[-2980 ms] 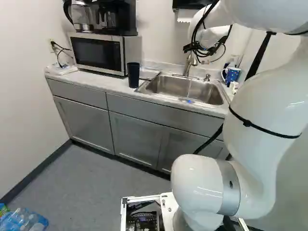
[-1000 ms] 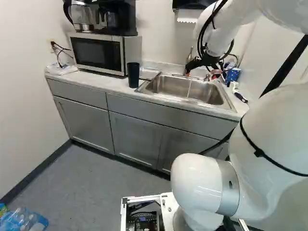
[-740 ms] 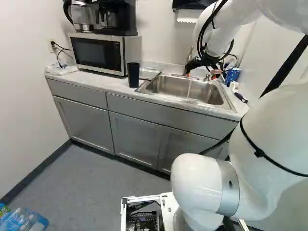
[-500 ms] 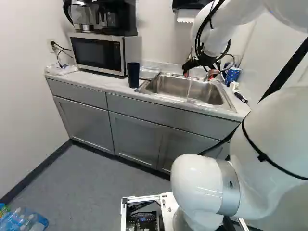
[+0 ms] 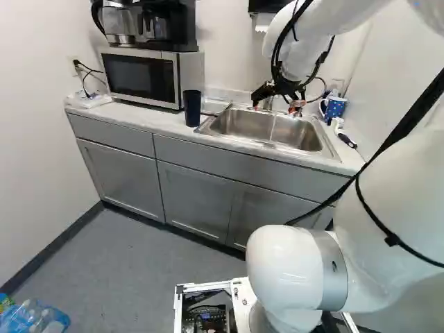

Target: Rinse the cup and place it in the tray

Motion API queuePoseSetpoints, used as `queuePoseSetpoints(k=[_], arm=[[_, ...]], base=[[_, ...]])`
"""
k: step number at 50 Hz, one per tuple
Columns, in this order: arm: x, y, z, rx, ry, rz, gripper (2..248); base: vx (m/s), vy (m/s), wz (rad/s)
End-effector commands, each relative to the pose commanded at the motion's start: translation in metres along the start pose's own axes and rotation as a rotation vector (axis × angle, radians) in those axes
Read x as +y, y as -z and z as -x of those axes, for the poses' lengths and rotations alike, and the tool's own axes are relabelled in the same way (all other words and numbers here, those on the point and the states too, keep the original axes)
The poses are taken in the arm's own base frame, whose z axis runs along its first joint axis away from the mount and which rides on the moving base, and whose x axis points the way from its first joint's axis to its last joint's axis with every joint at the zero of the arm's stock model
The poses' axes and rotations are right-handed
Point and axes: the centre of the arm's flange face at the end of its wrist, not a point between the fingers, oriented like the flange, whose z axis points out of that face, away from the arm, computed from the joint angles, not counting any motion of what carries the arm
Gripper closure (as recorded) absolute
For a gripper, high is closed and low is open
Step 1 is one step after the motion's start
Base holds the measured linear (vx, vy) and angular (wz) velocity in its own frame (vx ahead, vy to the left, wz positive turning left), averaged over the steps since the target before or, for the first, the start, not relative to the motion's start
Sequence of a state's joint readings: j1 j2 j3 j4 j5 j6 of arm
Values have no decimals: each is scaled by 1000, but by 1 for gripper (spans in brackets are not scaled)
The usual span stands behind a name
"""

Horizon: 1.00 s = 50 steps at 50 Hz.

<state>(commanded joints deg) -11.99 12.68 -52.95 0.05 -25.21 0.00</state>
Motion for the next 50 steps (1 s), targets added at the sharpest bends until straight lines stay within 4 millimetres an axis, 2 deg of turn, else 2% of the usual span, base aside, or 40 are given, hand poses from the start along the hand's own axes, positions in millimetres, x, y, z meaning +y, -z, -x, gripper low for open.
queuePoseSetpoints(k=[28, 50], arm=[[-44, 7, 9, 3, 81, -69, 3], [-79, 7, 8, 1, 144, -123, 3]], base=[[0, 0, 0], [0, 0, 0]])
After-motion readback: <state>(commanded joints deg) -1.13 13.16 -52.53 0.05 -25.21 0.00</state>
